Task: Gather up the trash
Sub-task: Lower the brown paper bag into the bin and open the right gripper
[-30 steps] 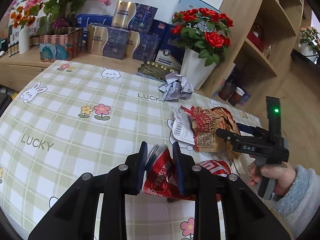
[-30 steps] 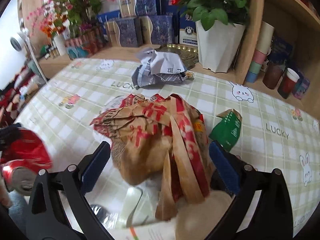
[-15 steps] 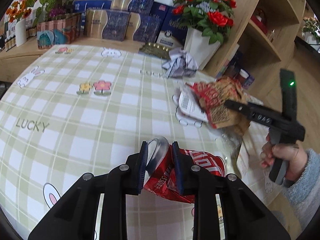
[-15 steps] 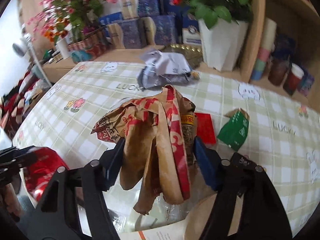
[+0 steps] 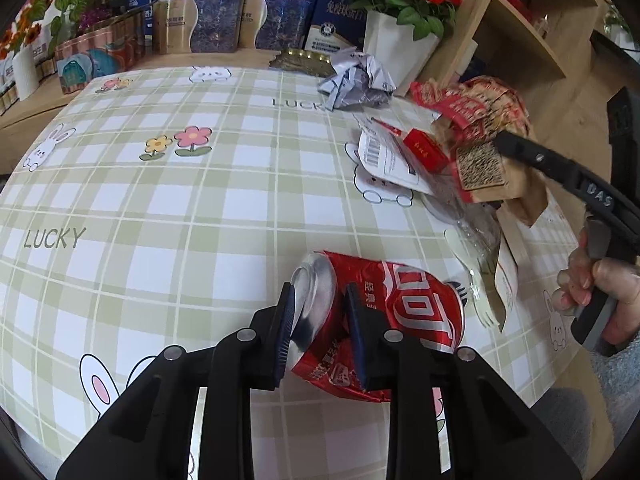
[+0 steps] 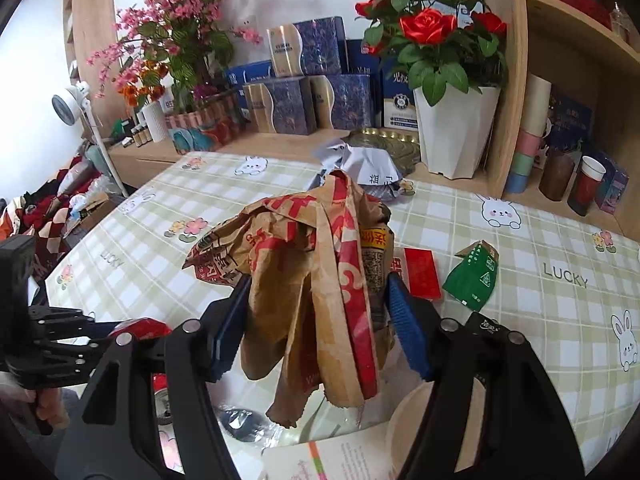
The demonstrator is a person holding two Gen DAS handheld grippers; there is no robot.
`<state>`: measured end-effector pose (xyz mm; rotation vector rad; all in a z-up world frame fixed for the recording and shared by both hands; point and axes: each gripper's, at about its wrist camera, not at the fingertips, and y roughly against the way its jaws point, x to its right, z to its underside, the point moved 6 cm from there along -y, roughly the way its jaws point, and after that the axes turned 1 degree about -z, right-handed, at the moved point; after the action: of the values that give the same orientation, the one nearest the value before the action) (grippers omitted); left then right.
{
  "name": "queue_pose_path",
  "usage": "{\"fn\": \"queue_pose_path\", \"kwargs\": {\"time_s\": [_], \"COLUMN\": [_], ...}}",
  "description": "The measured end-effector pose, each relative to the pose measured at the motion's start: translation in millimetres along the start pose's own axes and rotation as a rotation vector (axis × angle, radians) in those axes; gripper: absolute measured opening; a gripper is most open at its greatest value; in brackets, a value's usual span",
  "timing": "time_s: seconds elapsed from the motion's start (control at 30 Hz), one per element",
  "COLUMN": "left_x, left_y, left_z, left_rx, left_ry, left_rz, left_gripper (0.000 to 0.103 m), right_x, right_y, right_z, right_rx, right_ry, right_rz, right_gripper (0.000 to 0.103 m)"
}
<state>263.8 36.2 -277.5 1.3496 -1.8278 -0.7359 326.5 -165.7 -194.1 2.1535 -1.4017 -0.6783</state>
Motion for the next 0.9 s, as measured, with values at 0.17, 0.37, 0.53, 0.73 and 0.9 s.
{"fn": "queue_pose_path", "kwargs": {"time_s": [0.17,0.37,0.53,0.73,0.9], "left_x": [4,13,23,28,33], "left_y": [-1,23,61,104,140], "left_z": [1,-1,-11,-7,10], "left_rx": [-0.003,0.064,0.139,0.182,0.208], "left_ry": [-0.014,-0.008,-0.031,-0.033,-0.035], "left_rz": [-0.015,0.007,0.005,-0.001,-0.002], "left_gripper": [0.024,0.022,0.021,0.02,0.02], "right_x": [-2,-3,-6,-12,-27], "right_y": [21,56,85,120,152], "right_z": [1,9,15,34,63], "right_rx": [0.033,0.066,0.087,0.098,0.086], "right_ry": [-0.019,-0.045,-0.055,-0.096,-0.121], "right_rz": [-0.016,-0.022,-0.021,-0.041,-0.067], "right_gripper": [0.067,0.067,0.067,0.067,0.067]}}
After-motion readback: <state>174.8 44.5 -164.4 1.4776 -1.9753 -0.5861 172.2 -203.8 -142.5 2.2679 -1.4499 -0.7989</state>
